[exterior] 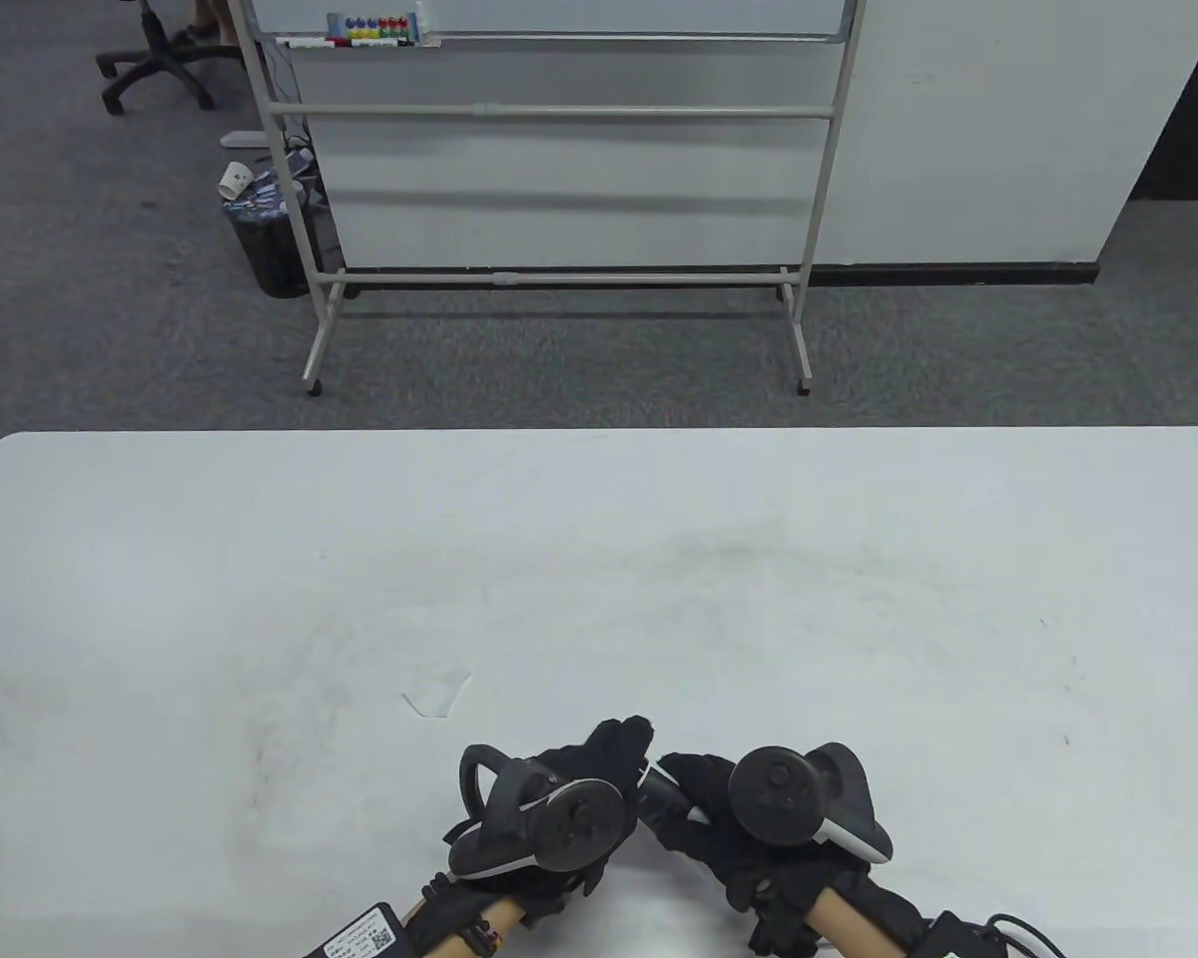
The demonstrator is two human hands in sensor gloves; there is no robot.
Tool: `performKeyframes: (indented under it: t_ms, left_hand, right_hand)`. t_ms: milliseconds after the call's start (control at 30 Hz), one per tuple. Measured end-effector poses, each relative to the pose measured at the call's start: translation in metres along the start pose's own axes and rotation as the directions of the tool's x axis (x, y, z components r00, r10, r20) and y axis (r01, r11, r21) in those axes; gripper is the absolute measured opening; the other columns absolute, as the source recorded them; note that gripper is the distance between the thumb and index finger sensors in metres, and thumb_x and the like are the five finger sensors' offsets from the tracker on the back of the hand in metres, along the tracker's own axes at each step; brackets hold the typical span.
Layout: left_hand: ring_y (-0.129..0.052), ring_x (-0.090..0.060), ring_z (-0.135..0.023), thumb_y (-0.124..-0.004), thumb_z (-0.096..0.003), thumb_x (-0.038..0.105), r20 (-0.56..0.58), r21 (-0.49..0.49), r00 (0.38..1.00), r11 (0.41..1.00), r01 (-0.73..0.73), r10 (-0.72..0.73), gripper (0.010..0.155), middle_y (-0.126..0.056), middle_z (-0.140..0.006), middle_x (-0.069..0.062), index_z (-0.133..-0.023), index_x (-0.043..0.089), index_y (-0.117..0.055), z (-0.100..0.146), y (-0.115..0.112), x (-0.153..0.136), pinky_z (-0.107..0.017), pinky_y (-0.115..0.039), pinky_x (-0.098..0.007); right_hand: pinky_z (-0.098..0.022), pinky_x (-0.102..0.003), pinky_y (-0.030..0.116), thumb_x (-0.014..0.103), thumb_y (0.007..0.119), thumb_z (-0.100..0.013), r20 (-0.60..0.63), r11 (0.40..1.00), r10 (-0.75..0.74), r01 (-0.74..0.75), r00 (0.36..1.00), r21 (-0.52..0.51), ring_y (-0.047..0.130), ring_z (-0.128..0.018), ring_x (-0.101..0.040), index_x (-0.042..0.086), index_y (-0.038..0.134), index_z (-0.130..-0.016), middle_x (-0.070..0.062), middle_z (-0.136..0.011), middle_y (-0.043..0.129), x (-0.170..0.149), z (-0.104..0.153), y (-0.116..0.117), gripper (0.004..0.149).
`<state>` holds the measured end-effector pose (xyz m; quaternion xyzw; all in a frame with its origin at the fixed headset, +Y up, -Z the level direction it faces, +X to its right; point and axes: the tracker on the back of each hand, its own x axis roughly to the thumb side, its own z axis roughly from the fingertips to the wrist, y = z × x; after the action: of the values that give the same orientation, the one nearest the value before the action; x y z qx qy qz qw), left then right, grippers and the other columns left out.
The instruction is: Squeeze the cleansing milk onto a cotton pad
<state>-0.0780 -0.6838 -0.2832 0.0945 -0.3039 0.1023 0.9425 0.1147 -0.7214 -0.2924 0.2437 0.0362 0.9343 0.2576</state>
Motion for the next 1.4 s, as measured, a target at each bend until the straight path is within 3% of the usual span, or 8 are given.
performKeyframes:
  t_ms: [433,767,833,933,1100,1233,1367,1400]
  left_hand:
    - [-0.120,-0.019,-0.051,-0.068,-0.0453,0.029,0.022,-0.046,0.999,0.998,0.034,-0.033,0.056,-0.096,-0.086,-0.026,-0.097,0.009,-0.073,-0.003,-0.001,0.004,-0.042,-0.103,-0.039]
    - [-0.120,-0.015,-0.050,-0.065,-0.0446,0.027,0.006,-0.010,0.998,0.998,0.063,-0.063,0.054,-0.098,-0.083,-0.021,-0.096,0.012,-0.074,-0.006,0.004,0.000,-0.041,-0.104,-0.037]
    - [-0.120,-0.013,-0.046,-0.066,-0.0442,0.024,0.043,0.040,0.999,0.999,-0.031,0.029,0.051,-0.101,-0.076,-0.018,-0.092,0.013,-0.079,-0.005,0.007,-0.006,-0.038,-0.104,-0.037]
    - [-0.120,-0.013,-0.051,-0.064,-0.0470,0.030,0.031,-0.057,0.991,0.990,-0.132,0.133,0.053,-0.099,-0.083,-0.014,-0.097,0.015,-0.073,-0.004,0.015,-0.019,-0.042,-0.104,-0.035]
    - [-0.118,-0.013,-0.051,-0.064,-0.0490,0.030,-0.045,-0.084,0.820,0.815,-0.573,0.571,0.052,-0.099,-0.082,-0.014,-0.099,0.015,-0.071,-0.006,0.011,-0.061,-0.042,-0.102,-0.035]
    - [-0.112,-0.022,-0.063,-0.063,-0.0518,0.037,-0.099,-0.066,0.695,0.692,-0.718,0.712,0.055,-0.093,-0.092,-0.012,-0.104,0.019,-0.064,-0.003,0.000,-0.085,-0.048,-0.094,-0.044]
    - [-0.100,-0.028,-0.082,-0.065,-0.0525,0.046,-0.157,0.011,0.753,0.764,-0.645,0.639,0.059,-0.084,-0.102,-0.011,-0.106,0.022,-0.062,0.005,0.013,-0.113,-0.056,-0.086,-0.051]
    - [-0.098,-0.029,-0.085,-0.066,-0.0526,0.046,-0.186,0.013,0.798,0.814,-0.581,0.573,0.059,-0.082,-0.104,-0.011,-0.106,0.023,-0.061,0.008,0.018,-0.121,-0.058,-0.084,-0.053]
  right_hand:
    - [-0.034,-0.032,0.088,0.046,0.083,-0.037,0.003,0.998,-0.027,0.027,1.000,0.051,0.103,-0.044,-0.017,0.012,0.072,-0.095,-0.005,-0.073,0.092,-0.001,-0.001,0.001,0.069]
    - [-0.035,-0.035,0.089,0.043,0.086,-0.036,0.013,0.996,-0.043,0.042,0.999,0.085,0.104,-0.045,-0.020,0.011,0.071,-0.095,-0.007,-0.074,0.092,-0.004,-0.002,0.003,0.069]
    - [-0.038,-0.034,0.090,0.044,0.085,-0.037,0.057,0.995,0.012,-0.017,0.998,0.093,0.104,-0.050,-0.019,0.015,0.070,-0.096,-0.005,-0.077,0.090,-0.004,-0.002,0.004,0.068]
    - [-0.038,-0.035,0.090,0.044,0.085,-0.037,0.044,0.991,-0.067,0.062,0.997,0.118,0.104,-0.051,-0.020,0.014,0.070,-0.096,-0.005,-0.077,0.090,-0.003,-0.002,0.004,0.068]
    - [-0.044,-0.037,0.087,0.044,0.086,-0.037,0.103,0.984,-0.157,0.146,0.982,0.103,0.101,-0.058,-0.021,0.021,0.069,-0.097,-0.002,-0.081,0.088,-0.004,-0.002,0.000,0.067]
    - [-0.046,-0.038,0.086,0.045,0.086,-0.037,0.112,0.970,-0.234,0.225,0.966,0.088,0.102,-0.059,-0.021,0.022,0.070,-0.097,-0.001,-0.082,0.088,-0.002,-0.002,-0.001,0.066]
    - [-0.046,-0.039,0.086,0.046,0.087,-0.037,0.097,0.954,-0.300,0.300,0.949,0.010,0.102,-0.059,-0.021,0.022,0.070,-0.097,-0.001,-0.082,0.088,-0.010,-0.001,-0.011,0.067]
    - [-0.046,-0.039,0.086,0.046,0.087,-0.037,0.087,0.948,-0.314,0.317,0.945,-0.023,0.102,-0.059,-0.021,0.021,0.070,-0.097,-0.001,-0.082,0.088,-0.013,0.000,-0.015,0.067]
